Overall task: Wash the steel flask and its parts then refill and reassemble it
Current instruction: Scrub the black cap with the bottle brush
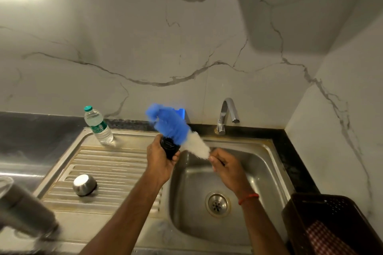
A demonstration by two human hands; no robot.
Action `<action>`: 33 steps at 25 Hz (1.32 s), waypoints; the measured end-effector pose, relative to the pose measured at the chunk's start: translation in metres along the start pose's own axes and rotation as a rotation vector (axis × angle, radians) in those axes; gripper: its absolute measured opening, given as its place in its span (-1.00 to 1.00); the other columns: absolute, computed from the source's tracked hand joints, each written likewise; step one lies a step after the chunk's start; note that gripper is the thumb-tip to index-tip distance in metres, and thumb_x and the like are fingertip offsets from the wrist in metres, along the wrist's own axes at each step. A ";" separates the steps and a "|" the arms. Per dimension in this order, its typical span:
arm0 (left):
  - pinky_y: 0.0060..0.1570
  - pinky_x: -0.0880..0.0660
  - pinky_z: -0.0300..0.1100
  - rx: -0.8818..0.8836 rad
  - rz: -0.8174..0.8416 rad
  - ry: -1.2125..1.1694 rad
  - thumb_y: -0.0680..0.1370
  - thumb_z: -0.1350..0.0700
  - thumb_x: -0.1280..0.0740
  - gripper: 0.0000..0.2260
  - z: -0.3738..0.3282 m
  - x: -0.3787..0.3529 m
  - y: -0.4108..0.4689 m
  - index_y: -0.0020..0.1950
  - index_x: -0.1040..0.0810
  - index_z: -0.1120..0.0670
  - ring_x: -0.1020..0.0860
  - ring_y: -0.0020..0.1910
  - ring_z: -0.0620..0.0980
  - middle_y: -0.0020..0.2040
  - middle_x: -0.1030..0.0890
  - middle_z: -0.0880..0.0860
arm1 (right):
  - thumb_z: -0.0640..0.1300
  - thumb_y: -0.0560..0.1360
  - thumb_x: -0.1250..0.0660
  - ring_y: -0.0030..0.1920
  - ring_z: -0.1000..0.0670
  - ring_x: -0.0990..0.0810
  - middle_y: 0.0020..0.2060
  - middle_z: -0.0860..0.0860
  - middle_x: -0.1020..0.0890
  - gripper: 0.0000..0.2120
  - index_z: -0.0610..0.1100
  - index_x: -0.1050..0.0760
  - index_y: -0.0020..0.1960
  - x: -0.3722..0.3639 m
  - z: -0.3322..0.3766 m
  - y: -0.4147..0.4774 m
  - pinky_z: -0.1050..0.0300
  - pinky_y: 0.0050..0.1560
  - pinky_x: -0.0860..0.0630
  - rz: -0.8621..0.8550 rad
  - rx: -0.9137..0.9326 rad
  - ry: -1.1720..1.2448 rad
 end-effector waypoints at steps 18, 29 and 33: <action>-0.58 -0.43 -0.23 -0.029 -0.061 0.114 0.68 -0.06 -0.22 -0.65 0.000 0.002 -0.009 0.15 -0.57 0.22 -0.49 -0.48 0.01 -0.28 -0.61 0.18 | -0.10 0.62 -0.28 -0.29 0.07 -0.58 -0.35 0.09 -0.58 -0.87 -0.04 -0.53 -0.10 -0.002 0.010 0.003 0.30 -0.32 -0.50 -0.143 0.096 -0.200; -0.28 -0.66 -0.16 0.051 0.063 -0.089 0.42 -0.31 -0.35 -0.36 -0.005 0.010 -0.009 0.23 -0.56 0.19 -0.65 -0.24 0.01 -0.04 -0.63 0.17 | -0.19 0.57 -0.38 -0.25 0.16 -0.58 -0.25 0.11 -0.62 -0.90 -0.02 -0.61 0.02 0.004 0.008 -0.005 0.35 -0.27 -0.49 -0.292 0.025 -0.050; -0.52 -0.54 -0.27 0.022 0.071 -0.016 0.44 -0.38 -0.27 -0.35 -0.004 0.009 -0.007 0.19 -0.56 0.17 -0.56 -0.42 -0.04 -0.20 -0.64 0.12 | 0.02 0.59 -0.24 -0.08 0.21 -0.55 -0.13 0.12 -0.57 -0.80 -0.04 -0.59 0.06 0.004 0.009 0.006 0.36 -0.09 -0.49 -0.225 0.179 -0.220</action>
Point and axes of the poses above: each hand's wrist, its own y-axis towards the middle knuckle, its own x-axis out of the back of the hand, z = x × y, the point moved 4 cm from there along y, towards the middle knuckle
